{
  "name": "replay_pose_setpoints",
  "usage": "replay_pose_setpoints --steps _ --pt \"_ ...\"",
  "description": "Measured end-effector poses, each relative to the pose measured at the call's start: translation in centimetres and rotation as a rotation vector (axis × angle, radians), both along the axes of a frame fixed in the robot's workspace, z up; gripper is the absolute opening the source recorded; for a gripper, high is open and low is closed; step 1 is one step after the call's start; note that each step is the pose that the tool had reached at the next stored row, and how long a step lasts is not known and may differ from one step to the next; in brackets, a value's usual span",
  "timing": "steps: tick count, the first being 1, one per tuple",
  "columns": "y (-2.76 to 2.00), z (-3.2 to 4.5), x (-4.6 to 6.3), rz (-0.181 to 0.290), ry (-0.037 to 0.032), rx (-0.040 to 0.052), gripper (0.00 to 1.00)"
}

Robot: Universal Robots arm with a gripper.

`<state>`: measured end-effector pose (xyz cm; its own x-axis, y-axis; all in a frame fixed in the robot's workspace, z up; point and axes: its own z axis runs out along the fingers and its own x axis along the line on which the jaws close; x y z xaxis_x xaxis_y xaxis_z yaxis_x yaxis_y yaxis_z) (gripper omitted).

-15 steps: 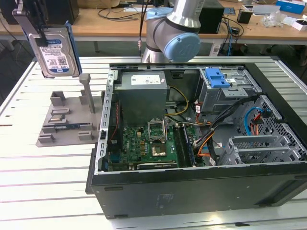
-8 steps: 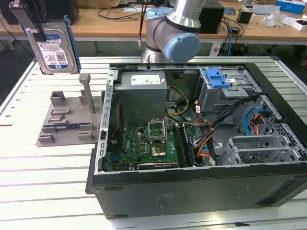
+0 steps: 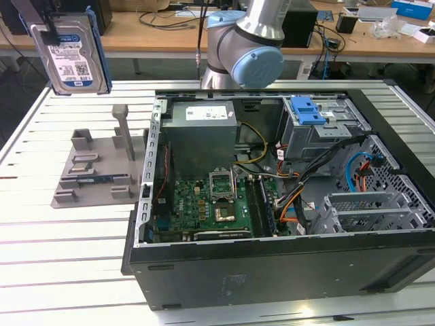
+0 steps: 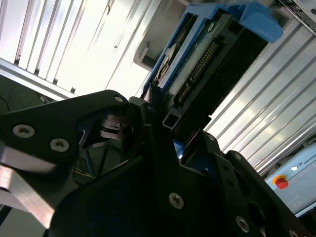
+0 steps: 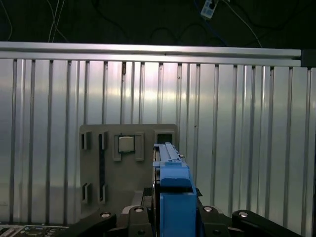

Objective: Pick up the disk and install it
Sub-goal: 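Pick up the disk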

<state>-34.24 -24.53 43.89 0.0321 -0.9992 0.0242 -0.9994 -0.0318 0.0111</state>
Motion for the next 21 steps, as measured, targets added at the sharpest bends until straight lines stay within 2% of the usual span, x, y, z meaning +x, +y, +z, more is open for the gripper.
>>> replay_pose_setpoints --steps 3,13,21 --pt "0.02 0.68 0.0 0.000 0.0001 -0.0010 0.36" --pt "0.12 4.19 0.0 0.000 0.0001 -0.0053 0.36" --pt "0.18 6.35 0.0 0.000 0.0001 -0.0077 0.36"
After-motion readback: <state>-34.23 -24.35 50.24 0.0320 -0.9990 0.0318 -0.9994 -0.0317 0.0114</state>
